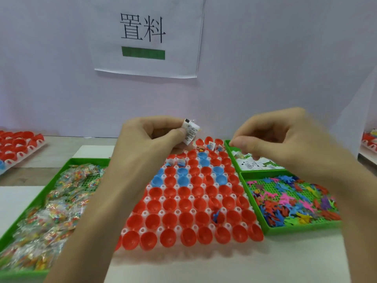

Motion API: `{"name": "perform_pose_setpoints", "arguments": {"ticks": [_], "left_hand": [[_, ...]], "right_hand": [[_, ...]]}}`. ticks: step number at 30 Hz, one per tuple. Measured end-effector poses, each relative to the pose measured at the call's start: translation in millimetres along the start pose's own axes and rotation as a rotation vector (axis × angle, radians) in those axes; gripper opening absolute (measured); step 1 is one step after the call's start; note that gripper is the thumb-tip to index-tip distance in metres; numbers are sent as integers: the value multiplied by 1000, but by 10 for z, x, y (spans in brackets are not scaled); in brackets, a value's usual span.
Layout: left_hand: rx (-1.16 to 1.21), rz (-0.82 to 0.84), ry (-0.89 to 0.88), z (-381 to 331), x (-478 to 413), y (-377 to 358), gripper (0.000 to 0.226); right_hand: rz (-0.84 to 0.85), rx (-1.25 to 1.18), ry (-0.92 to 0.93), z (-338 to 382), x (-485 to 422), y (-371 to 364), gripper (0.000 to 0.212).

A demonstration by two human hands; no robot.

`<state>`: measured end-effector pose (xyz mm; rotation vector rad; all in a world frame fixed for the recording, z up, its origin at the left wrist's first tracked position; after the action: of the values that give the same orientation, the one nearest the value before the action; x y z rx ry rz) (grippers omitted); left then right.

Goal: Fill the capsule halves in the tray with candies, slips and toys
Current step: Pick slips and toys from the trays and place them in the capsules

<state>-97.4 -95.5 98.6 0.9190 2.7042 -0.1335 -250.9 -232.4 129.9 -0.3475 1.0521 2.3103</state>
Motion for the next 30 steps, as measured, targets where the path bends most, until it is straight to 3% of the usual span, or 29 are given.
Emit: {"name": "perform_pose_setpoints", "arguments": {"ticks": [5, 8, 30], "left_hand": [[-274, 191, 45, 226, 8, -190, 24], [-412, 326, 74, 377, 55, -311, 20], [-446, 343, 73, 424, 30, -324, 19]], "right_hand": [[447, 375, -182, -484, 87, -550, 4], [573, 430, -273, -730, 161, -738, 8], [693, 362, -235, -931, 165, -1146, 9]]}}
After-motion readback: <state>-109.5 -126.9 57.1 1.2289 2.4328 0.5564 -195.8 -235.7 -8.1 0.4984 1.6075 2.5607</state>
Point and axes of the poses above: each hand's wrist, its own x-axis away from the middle knuckle, its own y-axis out of the back of the hand, z = x × y, the point moved 8 cm from there along -x, towards the middle knuckle, and after that the axes turned 5 degrees about -z, right-handed, at the moved point
